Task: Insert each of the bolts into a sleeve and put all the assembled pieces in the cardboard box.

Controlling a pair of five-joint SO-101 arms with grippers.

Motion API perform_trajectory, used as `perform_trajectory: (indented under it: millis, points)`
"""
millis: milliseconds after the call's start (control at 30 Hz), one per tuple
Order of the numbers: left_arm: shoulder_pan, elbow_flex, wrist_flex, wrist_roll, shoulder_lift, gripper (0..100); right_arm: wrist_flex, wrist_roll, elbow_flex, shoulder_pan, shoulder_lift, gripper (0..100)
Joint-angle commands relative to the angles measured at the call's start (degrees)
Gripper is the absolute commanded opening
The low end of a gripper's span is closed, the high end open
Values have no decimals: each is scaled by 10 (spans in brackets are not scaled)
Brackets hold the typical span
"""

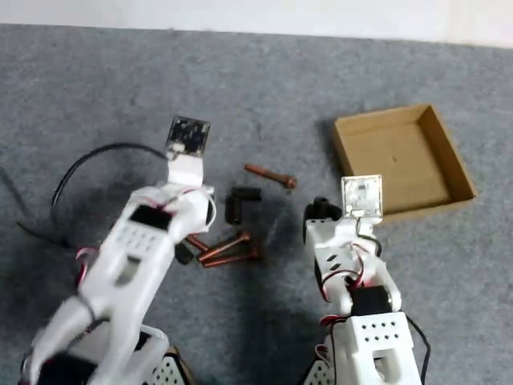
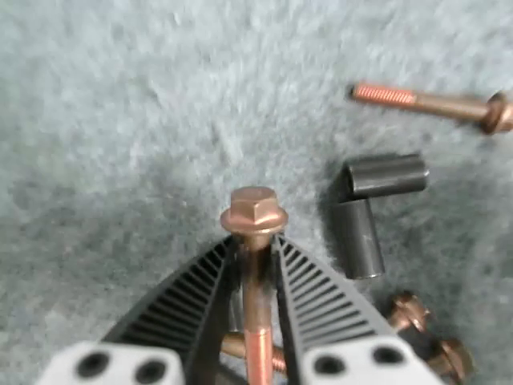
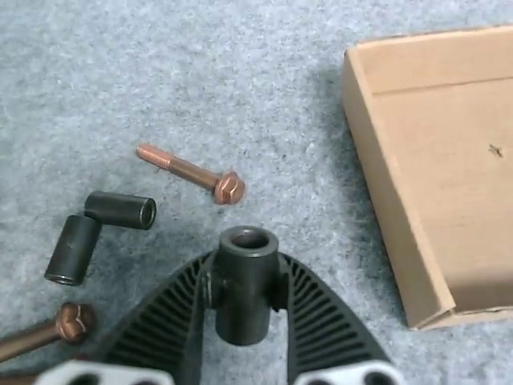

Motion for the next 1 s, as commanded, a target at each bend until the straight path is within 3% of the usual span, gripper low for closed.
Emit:
perform_trajectory:
  millis: [0,333,967]
  points:
    - [-3,48,-47,-3,-116,5,-58,5,13,3,-14,6]
    - [-4,175,-97,-4,-346,5,-291,5,126,1,-14,6]
    - [-6,334,-97,-4,-727,5,-305,4,135,-32,-15,6]
